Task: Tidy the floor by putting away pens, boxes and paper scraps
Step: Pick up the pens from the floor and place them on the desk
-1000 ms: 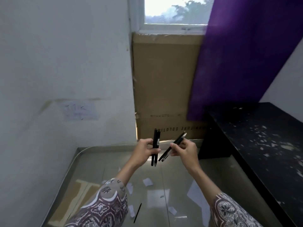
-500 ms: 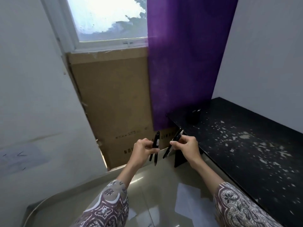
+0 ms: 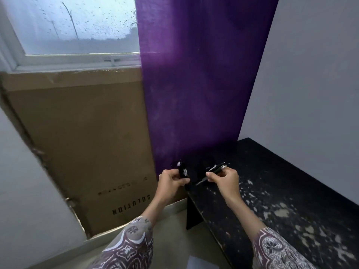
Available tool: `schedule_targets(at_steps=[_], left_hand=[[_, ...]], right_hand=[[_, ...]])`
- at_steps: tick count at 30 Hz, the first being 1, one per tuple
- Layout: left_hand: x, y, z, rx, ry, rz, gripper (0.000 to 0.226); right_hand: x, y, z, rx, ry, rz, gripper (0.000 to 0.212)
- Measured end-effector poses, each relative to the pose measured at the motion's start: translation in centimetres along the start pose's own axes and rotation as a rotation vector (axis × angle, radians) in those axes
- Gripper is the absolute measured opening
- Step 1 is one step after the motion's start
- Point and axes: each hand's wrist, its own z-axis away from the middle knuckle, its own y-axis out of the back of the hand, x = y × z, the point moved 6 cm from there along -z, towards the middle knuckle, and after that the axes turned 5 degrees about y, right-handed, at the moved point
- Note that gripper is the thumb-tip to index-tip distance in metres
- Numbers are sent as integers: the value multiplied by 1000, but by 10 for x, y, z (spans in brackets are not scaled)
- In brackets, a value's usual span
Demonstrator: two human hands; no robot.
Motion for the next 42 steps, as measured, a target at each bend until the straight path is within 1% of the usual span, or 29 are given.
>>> schedule_targets(at_steps=[6,10,14,17,18,20,21,24,25,27,30,33,39,42], left_hand=[[17,-50,-92,78,33,54,7],[10,-76,-129,122,82,118,7],[-6,-97,-153,126,105,101,5],[-25,-114,-169,97,135,19,18],[-30,-118,-172,84,143,-11,18],[-38,-126,-178,43,154,-63,11],[-40,-129,-179,16,148,-111,10],[-46,-135,-184,-57,149,-254,43],[-47,-135,-184,-70,159,-284,51],[-48,-134,-181,-81,173,-310,60],[-47,-125,-172,-74,153,-319,62],[-50,-113,-159,-47,145,-307,63],[-50,-76,-116,-20,133,-288,62],[-52,-52,-83,3,127,-263,56]], right_hand=[[26,21,-95,83,23,41,10],[48,20,-129,84,35,89,10],[68,9,-147,24,61,159,8],[93,0,-159,-17,50,237,6],[99,-3,-161,-35,42,258,3],[112,-10,-166,-82,25,294,9],[116,-12,-167,-108,20,317,14],[122,-14,-165,-146,12,349,30],[124,-14,-163,-148,3,353,33],[126,-11,-158,-143,-9,371,40],[122,-8,-147,-96,32,411,44],[115,-9,-134,-65,96,442,44],[90,-21,-97,-92,150,392,36],[74,-30,-71,-114,149,345,33]])
